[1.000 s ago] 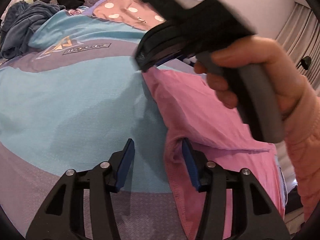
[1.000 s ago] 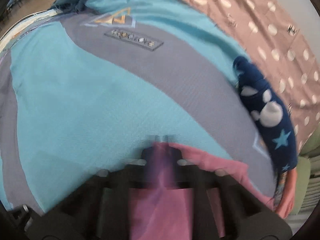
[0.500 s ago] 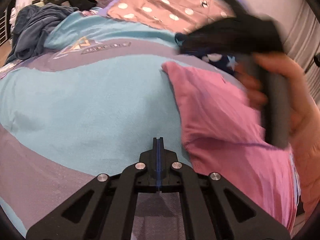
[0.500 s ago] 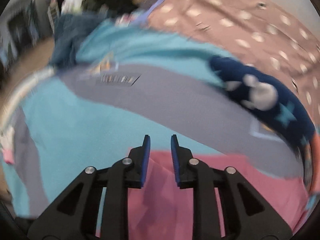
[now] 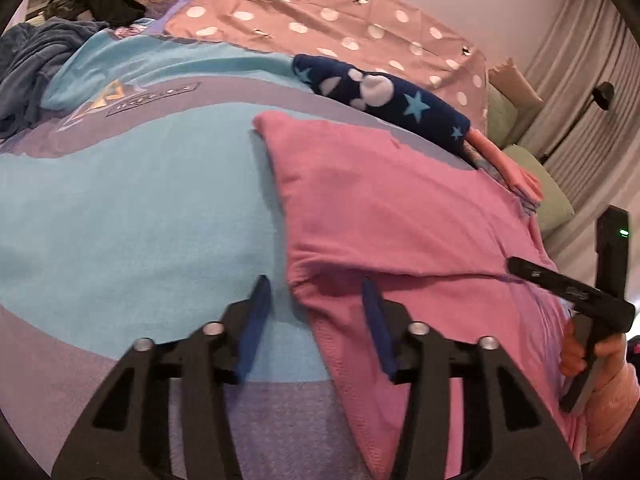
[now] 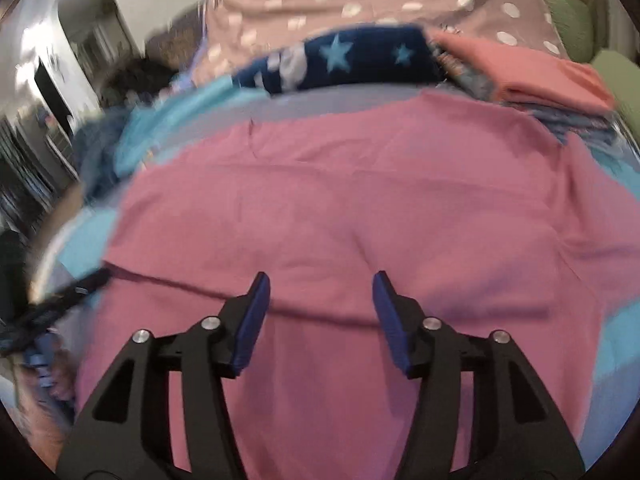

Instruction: Fold small clothes

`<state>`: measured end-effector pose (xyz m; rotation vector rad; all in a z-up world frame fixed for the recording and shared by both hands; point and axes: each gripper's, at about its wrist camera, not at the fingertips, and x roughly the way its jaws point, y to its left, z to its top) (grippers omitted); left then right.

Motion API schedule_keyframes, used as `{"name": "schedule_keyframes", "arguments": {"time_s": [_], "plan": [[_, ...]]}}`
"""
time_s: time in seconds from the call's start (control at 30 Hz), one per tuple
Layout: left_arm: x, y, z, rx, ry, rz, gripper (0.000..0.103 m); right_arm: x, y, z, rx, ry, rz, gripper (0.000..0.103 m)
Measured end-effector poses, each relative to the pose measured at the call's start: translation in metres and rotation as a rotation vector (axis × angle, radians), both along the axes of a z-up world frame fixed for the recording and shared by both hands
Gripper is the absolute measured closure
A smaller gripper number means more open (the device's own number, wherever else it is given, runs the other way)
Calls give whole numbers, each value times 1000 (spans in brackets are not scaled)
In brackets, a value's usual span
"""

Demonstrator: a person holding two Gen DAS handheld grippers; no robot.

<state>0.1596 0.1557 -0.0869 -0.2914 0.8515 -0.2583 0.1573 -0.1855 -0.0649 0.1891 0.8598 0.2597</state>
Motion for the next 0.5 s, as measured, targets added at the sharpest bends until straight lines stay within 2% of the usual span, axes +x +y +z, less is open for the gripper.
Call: {"name": "schedule_keyframes", "arguments": {"time_s": [0.07,0.13,0.2,0.27,0.3,0.33,0.4,0.5], "plan": [[-1,-4,2,32,-7,3,48,-17,-25,12,62,-37,-35,46],[-4,-8,5,88,-17,46,40,-36,-70,23,131,-73,-127,38],[-14,-9,18,131,-61,112,38,-56,-134,26,178,-83,-276,37],[-23,-10,32,80,-139,121,37,-72,-194,19,209,-58,-430,37],[-29,-13,43,37,-186,126,31,-78,-217,16,226,-46,-497,38],[-32,-17,50,16,-204,130,20,-88,-252,8,266,-30,-588,37],[-33,-28,62,-9,-222,144,14,-96,-305,-8,364,-12,-642,38],[-24,-60,74,49,-231,119,14,-100,-355,-26,390,-5,-759,37]]}}
